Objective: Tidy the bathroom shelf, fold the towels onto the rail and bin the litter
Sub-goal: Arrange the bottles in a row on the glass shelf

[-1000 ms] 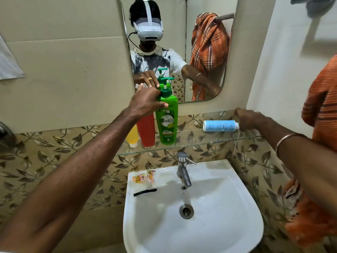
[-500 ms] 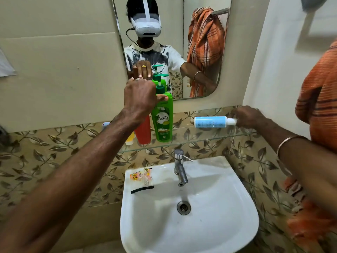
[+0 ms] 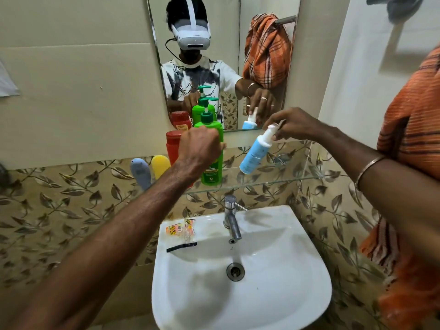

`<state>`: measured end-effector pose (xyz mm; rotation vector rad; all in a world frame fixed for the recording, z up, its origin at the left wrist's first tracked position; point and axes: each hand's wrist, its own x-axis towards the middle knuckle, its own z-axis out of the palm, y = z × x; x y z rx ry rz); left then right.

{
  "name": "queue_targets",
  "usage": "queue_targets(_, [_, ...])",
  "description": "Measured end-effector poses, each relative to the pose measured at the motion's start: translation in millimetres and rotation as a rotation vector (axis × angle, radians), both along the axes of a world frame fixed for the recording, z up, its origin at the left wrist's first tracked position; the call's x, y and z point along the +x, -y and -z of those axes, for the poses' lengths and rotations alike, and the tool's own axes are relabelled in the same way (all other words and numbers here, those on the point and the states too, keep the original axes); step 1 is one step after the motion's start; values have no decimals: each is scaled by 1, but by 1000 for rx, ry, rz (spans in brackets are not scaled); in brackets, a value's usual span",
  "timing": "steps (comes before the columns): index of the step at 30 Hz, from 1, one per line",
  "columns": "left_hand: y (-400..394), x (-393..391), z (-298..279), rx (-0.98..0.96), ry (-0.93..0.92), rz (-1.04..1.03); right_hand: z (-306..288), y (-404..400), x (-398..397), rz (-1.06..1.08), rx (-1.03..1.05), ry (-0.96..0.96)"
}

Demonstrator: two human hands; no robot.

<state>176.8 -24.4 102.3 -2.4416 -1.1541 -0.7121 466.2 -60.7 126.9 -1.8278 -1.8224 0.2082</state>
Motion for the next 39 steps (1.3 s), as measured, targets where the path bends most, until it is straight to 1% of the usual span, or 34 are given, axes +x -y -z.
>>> queue_targets(3, [5,12,20,-130,47,22,-7,-11,-21,-31,-64,-43])
queue_targets(7, [10,28,61,-311,117,29,-11,-22,-41,-89,-96,-30])
queue_targets(10, [14,38,92,-471,220,-7,-12,-29,-51,-119,-108,-33])
queue_targets(12, [17,44,108,-523,296,-56,-12,-33,-55,-139,-123,-48])
queue_targets(17, [22,53,133,-580,436,-173,-13,-35,-64,-184,-149,-96])
queue_targets(22, [20,57,143,-556,511,-179,-14,-38,-66,-203,-174,-104])
queue_targets(32, [24,64,149,-486,494,-249,-15,-43,-75,-224,-155,-63])
queue_targets(39, [23,66,149,-496,443,-259,-16,-39,-77,-228,-141,-15])
